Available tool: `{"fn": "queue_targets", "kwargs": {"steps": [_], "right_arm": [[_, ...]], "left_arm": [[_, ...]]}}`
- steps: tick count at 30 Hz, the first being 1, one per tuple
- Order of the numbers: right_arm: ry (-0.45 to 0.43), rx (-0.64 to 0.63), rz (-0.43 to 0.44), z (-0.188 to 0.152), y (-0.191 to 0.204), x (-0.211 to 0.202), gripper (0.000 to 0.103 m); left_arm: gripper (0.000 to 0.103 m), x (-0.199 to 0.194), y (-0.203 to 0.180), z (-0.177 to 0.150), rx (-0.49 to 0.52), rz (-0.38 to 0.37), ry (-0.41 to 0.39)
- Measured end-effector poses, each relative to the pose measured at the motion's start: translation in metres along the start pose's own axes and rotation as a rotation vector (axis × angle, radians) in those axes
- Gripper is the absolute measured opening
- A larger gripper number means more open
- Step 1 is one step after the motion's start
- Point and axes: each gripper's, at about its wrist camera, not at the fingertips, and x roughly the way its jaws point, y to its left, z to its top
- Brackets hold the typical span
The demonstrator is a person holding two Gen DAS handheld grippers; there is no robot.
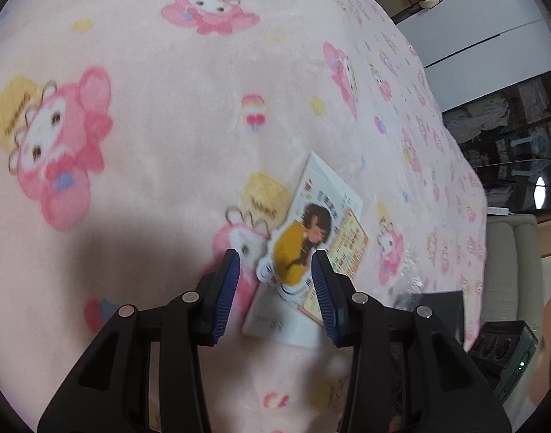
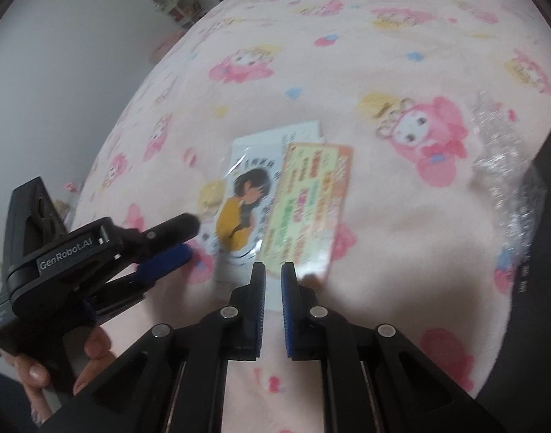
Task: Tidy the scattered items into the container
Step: 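Close the right tool on the printed card edge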
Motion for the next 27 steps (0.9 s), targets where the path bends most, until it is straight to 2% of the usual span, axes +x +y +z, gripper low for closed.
{"fn": "queue_targets", "kwargs": {"steps": [3, 5, 8, 10, 12, 14, 17, 21, 24, 27], "right_arm": [[-0.052, 0.043, -0.104, 0.014, -0.012, 0.006, 0.024], [-0.049, 0.097, -0.098, 0.022, -0.025, 0.015, 0.036], [0.028, 0.139, -0.026, 0.03, -0.034, 0.036, 0.036], [0.038, 0.134, -0.01, 0.028, -0.031, 0.039, 0.036], [0.026, 0.127, 0.01, 0.023, -0.026, 0.032, 0.036], [0.028, 0.126, 0.027, 0.016, -0.022, 0.024, 0.036], [0.03, 0.104, 0.017, 0.004, -0.014, 0.01, 0.036], [0.074, 0.083, 0.04, -0.021, -0.008, -0.011, 0.036], [0.126, 0.064, 0.008, -0.035, -0.011, -0.01, 0.036], [0.113, 0.06, -0.068, -0.033, -0.018, -0.003, 0.036]], "left_arm": [[0.041, 0.008, 0.0, 0.01, 0.0, 0.024, -0.004], [0.041, 0.016, -0.002, 0.013, 0.009, 0.022, 0.009], [0.041, 0.027, -0.012, 0.006, 0.064, 0.022, 0.059], [0.041, 0.026, -0.019, -0.003, 0.091, 0.012, 0.083], [0.041, 0.022, -0.026, -0.015, 0.111, 0.009, 0.104], [0.042, 0.014, -0.031, -0.027, 0.137, 0.039, 0.103], [0.042, -0.001, -0.029, -0.046, 0.152, 0.036, 0.113], [0.048, -0.017, -0.019, -0.065, 0.167, 0.031, 0.145], [0.057, -0.025, -0.011, -0.063, 0.142, 0.004, 0.134], [0.058, -0.02, -0.004, -0.048, 0.095, 0.03, 0.104]]}}
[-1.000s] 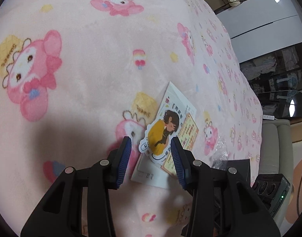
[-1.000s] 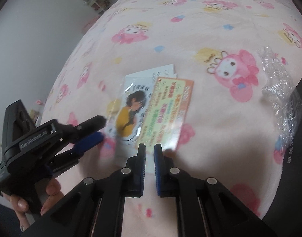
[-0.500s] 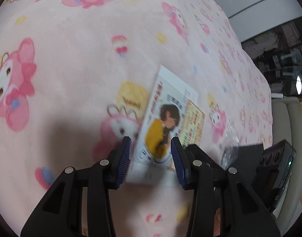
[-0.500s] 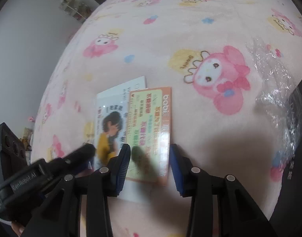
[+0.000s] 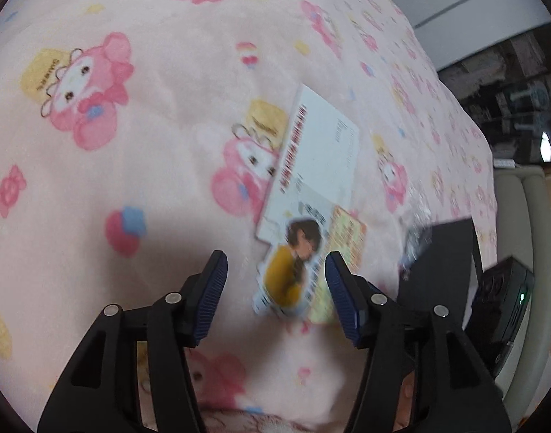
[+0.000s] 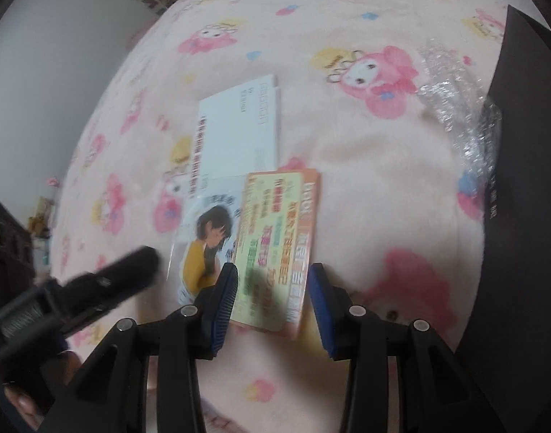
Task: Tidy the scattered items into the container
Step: 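Close the right tool on the printed card edge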
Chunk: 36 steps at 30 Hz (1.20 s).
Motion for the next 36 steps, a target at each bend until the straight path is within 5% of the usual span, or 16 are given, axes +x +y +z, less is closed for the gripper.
{"fn": "queue_targets", "kwargs": {"steps": [5, 8, 10, 19, 23, 27, 30, 33, 36], "right_arm": [[-0.007, 0.014, -0.016, 0.012, -0.008, 0.014, 0.037], [0.017, -0.01, -0.018, 0.011, -0.005, 0.018, 0.037], [0.015, -0.016, -0.013, 0.006, -0.003, 0.013, 0.038], [0.059, -0.045, 0.018, -0.035, 0.002, -0.016, 0.038], [0.015, -0.032, -0.022, -0.037, 0.0, -0.015, 0.04], [0.066, -0.034, -0.062, -0.033, -0.004, 0.006, 0.041], [0.067, -0.047, -0.061, -0.035, -0.003, 0.008, 0.041], [0.069, -0.101, -0.071, -0.039, 0.006, -0.001, 0.036], [0.064, -0.112, -0.004, -0.048, 0.012, -0.019, 0.034]], "left_arm": [[0.056, 0.025, 0.006, 0.013, -0.039, 0.004, 0.055], [0.056, 0.029, 0.008, 0.001, -0.102, -0.132, 0.121], [0.056, 0.027, 0.008, -0.008, -0.122, -0.138, 0.135], [0.057, -0.011, 0.006, -0.036, -0.014, -0.042, 0.124], [0.057, -0.003, 0.014, -0.026, -0.028, -0.009, 0.12], [0.057, 0.015, -0.004, -0.022, 0.06, 0.031, 0.162], [0.057, 0.021, -0.021, -0.029, 0.145, 0.027, 0.209], [0.056, 0.015, -0.033, -0.045, 0.175, -0.074, 0.248], [0.056, 0.004, -0.049, -0.066, 0.212, -0.095, 0.231]]}}
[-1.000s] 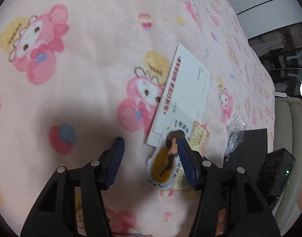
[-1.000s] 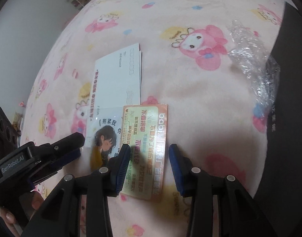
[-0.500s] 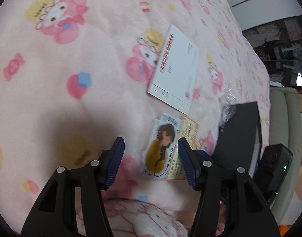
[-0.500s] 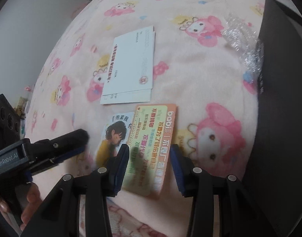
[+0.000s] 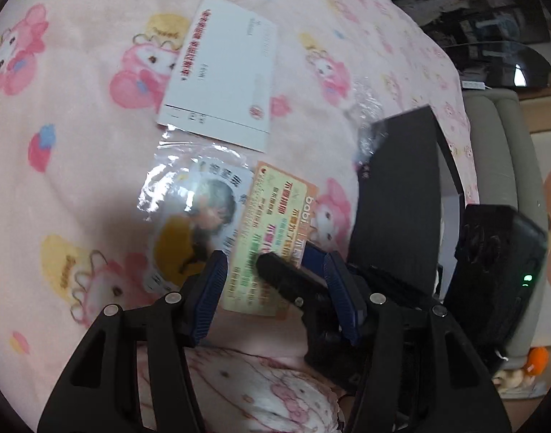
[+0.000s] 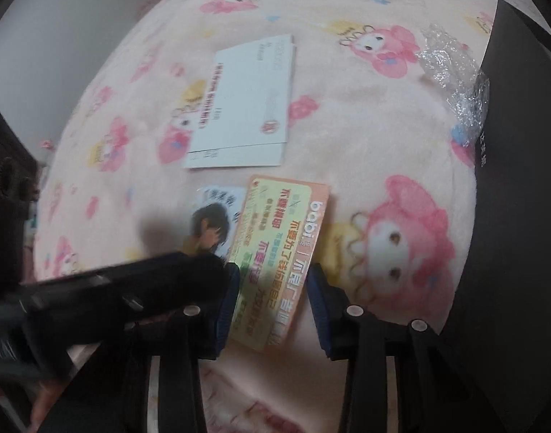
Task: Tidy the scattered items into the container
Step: 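Close the right tool on the printed card edge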
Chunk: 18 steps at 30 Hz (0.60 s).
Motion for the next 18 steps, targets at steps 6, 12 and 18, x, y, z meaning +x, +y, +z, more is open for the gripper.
{"fn": "queue_targets", "kwargs": {"steps": [6, 12, 18], "right_arm": [[-0.053, -0.02, 0.017, -0.023, 0.005, -0.034, 0.034], [-0.026, 0.051, 0.011, -0.032, -0.015, -0.027, 0.035], [-0.007, 0.089, 0.001, -0.024, -0.021, -0.011, 0.043]], "left_arm": [[0.056, -0.022, -0.011, -0.012, -0.002, 0.038, -0.076], [0.056, -0.035, 0.034, 0.013, -0.12, 0.187, -0.134], [0.058, -0.008, 0.051, 0.03, -0.11, 0.201, -0.058]]}}
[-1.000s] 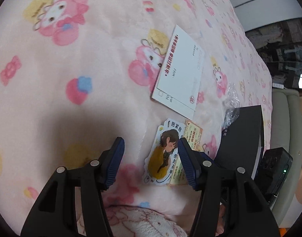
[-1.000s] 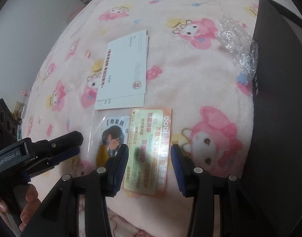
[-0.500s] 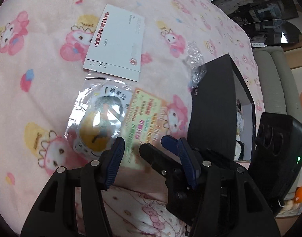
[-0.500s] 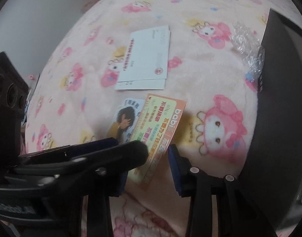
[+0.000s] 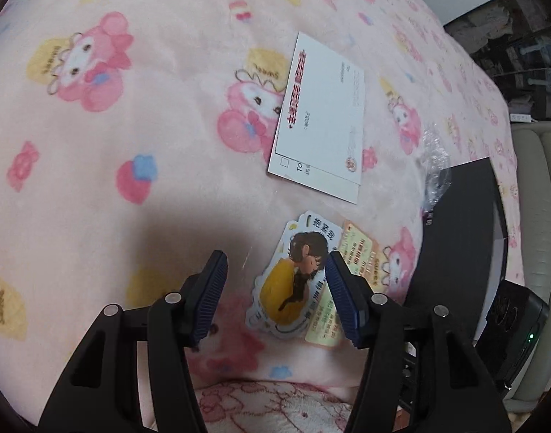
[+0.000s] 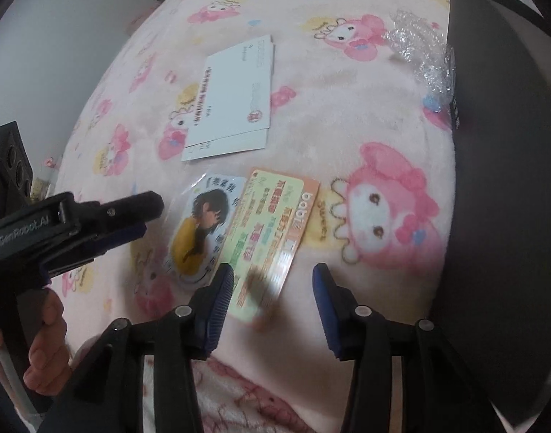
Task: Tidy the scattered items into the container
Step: 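Close the right tool on the printed card edge, then lift the printed card with the right tool and carry it over the box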
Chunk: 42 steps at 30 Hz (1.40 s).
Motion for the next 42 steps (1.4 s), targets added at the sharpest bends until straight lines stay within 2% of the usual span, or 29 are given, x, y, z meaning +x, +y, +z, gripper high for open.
{"fn": "queue_targets", "kwargs": {"steps": [3, 5, 7, 8, 12, 15, 19, 27, 34, 40, 42], "right_arm": [[0.044, 0.03, -0.01, 0.004, -0.004, 0.024, 0.047], [0.044, 0.05, 0.015, 0.005, -0.008, 0.034, 0.052], [0.043, 0.059, 0.04, 0.006, -0.009, 0.034, 0.052], [0.044, 0.055, 0.053, 0.007, -0.008, 0.033, 0.049], [0.018, 0.027, 0.079, 0.005, -0.001, 0.017, 0.041], [-0.006, 0.034, 0.123, 0.0, -0.003, -0.003, 0.041], [-0.049, -0.011, 0.115, -0.009, 0.0, -0.041, 0.041], [-0.159, -0.062, 0.138, -0.02, 0.008, -0.099, 0.041], [-0.237, -0.084, 0.069, -0.03, -0.017, -0.151, 0.041], [-0.299, -0.062, 0.026, -0.025, -0.058, -0.189, 0.041], [-0.312, -0.052, 0.011, -0.02, -0.074, -0.2, 0.041]], "left_arm": [[0.058, 0.018, -0.001, 0.008, 0.012, 0.018, 0.046], [0.058, 0.026, -0.001, 0.011, 0.03, -0.013, 0.093], [0.056, 0.029, -0.007, 0.009, 0.074, -0.049, 0.131], [0.055, 0.028, -0.012, 0.006, 0.098, -0.06, 0.14], [0.053, 0.008, -0.025, -0.007, 0.144, -0.043, 0.095], [0.053, -0.009, -0.027, -0.024, 0.136, -0.08, 0.071], [0.052, -0.039, -0.033, -0.05, 0.114, -0.136, 0.017], [0.052, -0.091, -0.078, -0.081, 0.164, -0.176, -0.075], [0.052, -0.101, -0.142, -0.098, 0.265, -0.173, -0.112], [0.052, -0.088, -0.197, -0.103, 0.282, -0.242, -0.101], [0.052, -0.083, -0.216, -0.102, 0.294, -0.244, -0.114]]}}
